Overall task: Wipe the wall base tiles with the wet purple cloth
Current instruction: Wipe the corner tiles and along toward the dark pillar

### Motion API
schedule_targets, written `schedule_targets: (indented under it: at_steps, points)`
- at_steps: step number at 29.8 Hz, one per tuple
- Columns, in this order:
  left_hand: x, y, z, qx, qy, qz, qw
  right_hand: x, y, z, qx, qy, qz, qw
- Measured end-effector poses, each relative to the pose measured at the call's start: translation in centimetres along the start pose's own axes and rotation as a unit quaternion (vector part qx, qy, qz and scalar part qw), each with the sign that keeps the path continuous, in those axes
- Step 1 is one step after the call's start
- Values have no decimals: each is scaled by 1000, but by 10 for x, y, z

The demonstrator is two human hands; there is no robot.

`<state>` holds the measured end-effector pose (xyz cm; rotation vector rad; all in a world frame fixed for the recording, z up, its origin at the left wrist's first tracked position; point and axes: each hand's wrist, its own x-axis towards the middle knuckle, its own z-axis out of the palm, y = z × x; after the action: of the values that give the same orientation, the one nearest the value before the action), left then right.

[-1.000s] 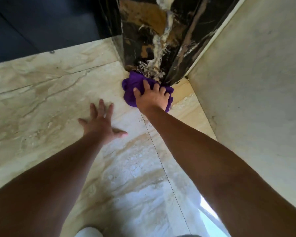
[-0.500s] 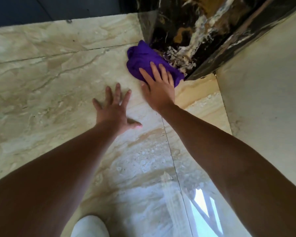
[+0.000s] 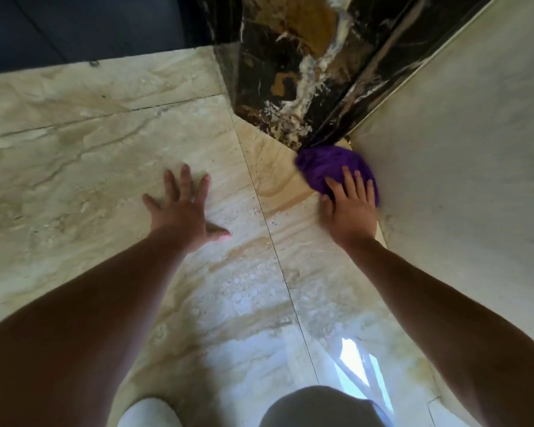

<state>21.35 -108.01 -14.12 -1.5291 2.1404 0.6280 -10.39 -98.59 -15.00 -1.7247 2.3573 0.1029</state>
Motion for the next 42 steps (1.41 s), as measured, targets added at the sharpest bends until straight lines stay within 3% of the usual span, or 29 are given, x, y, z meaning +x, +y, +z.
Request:
schedule_targets:
  at_steps: [5,8,14,22,26,29,32,34,36,39,42]
  points:
    - [5,3,-5,-5,-13,-1,1000,63,-23,-28,27,-12,42,999]
    - [10,-1,-8,-3,-15,-4,1000,85,-20,-31,19,-31,24,999]
    - [5,-1,3,2,-50,-16,999,29,7,-24,38,-71,-12,997]
    - [6,0,0,0,-36,-21,999,-108,43,6,64,-29,67,995]
    - [9,5,0,-8,-47,-44,998,-159,56,13,11,-79,75,994]
    - [17,16,-18,-35,-73,-80,993,-165,73,-1,-35,-115,73,990]
    - [6,57,-60,-125,-23,-58,990,-140,70,-38,37,-112,115,986]
    - [-22,106,-85,-279,-37,-30,959,-129,56,-73,94,-76,137,983]
    - [-61,152,-102,-409,-139,-29,902,-130,36,-105,136,-31,135,981]
    - [-121,204,-125,-447,-228,-36,864,-148,1,-166,172,15,85,981]
    - [-183,230,-175,-560,-222,-72,795,-179,-25,-242,196,88,1,977]
